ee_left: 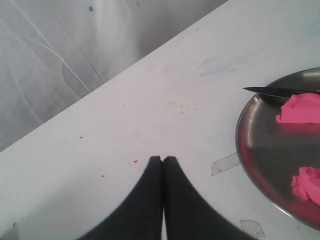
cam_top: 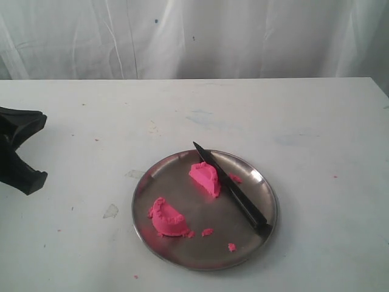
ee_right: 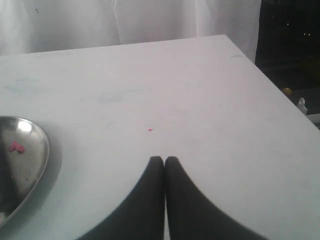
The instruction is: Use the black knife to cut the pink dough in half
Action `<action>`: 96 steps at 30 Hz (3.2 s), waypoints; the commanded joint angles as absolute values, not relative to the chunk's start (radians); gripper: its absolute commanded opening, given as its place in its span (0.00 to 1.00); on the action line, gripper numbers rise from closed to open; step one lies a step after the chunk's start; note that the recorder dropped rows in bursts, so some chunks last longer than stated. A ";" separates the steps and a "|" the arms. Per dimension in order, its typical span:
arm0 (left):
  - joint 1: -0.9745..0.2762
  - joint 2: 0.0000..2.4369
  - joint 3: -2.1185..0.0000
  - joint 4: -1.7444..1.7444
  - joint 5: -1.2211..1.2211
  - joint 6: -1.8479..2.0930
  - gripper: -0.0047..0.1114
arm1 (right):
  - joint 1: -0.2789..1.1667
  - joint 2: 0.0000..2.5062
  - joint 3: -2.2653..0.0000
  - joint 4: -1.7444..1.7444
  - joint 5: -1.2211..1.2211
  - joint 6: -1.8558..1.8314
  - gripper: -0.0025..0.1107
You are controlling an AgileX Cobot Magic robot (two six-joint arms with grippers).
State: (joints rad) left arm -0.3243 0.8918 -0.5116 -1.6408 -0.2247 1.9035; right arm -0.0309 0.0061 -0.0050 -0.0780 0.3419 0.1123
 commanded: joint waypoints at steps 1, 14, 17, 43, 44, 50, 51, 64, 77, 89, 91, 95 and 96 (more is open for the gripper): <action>-0.321 0.884 -0.509 -1.659 -0.216 1.904 0.04 | -0.030 0.000 0.000 -0.082 0.350 0.109 0.02; -0.325 0.733 -0.495 -1.659 -0.212 1.906 0.04 | -0.030 0.000 0.000 -0.078 0.350 0.109 0.02; -0.297 0.627 -0.457 -1.658 -0.189 1.906 0.04 | -0.030 0.000 0.000 -0.078 0.350 0.109 0.02; 0.089 0.168 -0.312 -1.160 -0.171 1.906 0.04 | -0.030 0.000 0.000 -0.078 0.350 0.109 0.02; 0.099 0.146 -0.311 -0.975 -0.164 1.906 0.04 | -0.030 0.000 0.000 -0.078 0.350 0.109 0.02; 0.116 0.058 -0.311 -0.687 -0.164 1.906 0.04 | -0.030 0.000 0.000 -0.078 0.350 0.109 0.02; 0.116 0.053 -0.311 -0.687 -0.164 1.906 0.04 | -0.030 0.000 0.000 -0.078 0.350 0.109 0.02; 0.116 0.000 -0.242 0.190 0.198 -0.266 0.04 | -0.030 0.000 0.000 -0.078 0.352 0.109 0.02; 0.116 0.000 0.000 -0.041 0.209 0.165 0.04 | -0.030 0.000 0.000 -0.078 0.352 0.109 0.02; 0.116 0.000 0.000 -0.037 0.234 0.165 0.04 | -0.030 0.000 0.000 -0.078 0.352 0.109 0.02; 0.116 0.000 0.000 -0.037 0.234 0.165 0.04 | -0.030 0.000 0.000 -0.078 0.352 0.109 0.02; 0.116 0.000 0.000 -0.037 0.234 0.165 0.04 | -0.030 0.000 0.000 -0.078 0.352 0.109 0.02; 0.116 0.000 0.000 -0.037 0.234 0.165 0.04 | -0.030 0.000 0.000 -0.078 0.352 0.109 0.02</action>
